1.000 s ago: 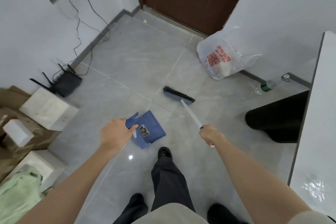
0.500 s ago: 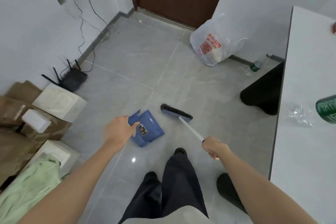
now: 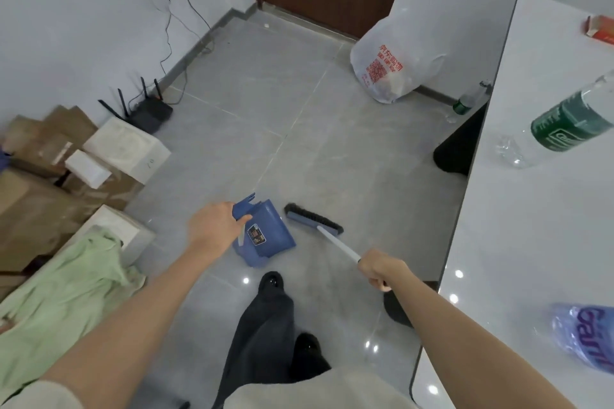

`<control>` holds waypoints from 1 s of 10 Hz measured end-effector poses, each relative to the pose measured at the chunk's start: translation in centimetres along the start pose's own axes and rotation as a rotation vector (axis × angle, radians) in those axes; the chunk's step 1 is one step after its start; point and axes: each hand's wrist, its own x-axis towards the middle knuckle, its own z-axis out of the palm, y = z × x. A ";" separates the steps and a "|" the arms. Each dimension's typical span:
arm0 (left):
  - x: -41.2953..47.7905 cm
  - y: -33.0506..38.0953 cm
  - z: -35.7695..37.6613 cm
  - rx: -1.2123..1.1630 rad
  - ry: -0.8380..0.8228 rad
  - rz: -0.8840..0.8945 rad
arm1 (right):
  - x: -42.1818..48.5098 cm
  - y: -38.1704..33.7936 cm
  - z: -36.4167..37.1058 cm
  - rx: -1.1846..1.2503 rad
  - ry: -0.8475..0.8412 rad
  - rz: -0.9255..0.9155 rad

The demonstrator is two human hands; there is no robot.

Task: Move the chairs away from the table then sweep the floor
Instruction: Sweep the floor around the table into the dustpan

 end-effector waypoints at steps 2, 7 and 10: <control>-7.0 0.4 2.0 0.095 -0.009 -0.026 | -2.6 2.9 4.9 0.096 -0.124 0.006; -15.7 -5.3 6.3 0.084 -0.114 -0.090 | -6.5 3.5 9.4 0.281 0.093 -0.016; -15.8 -7.6 8.0 0.069 -0.069 -0.081 | -6.2 2.7 14.6 0.110 0.020 0.005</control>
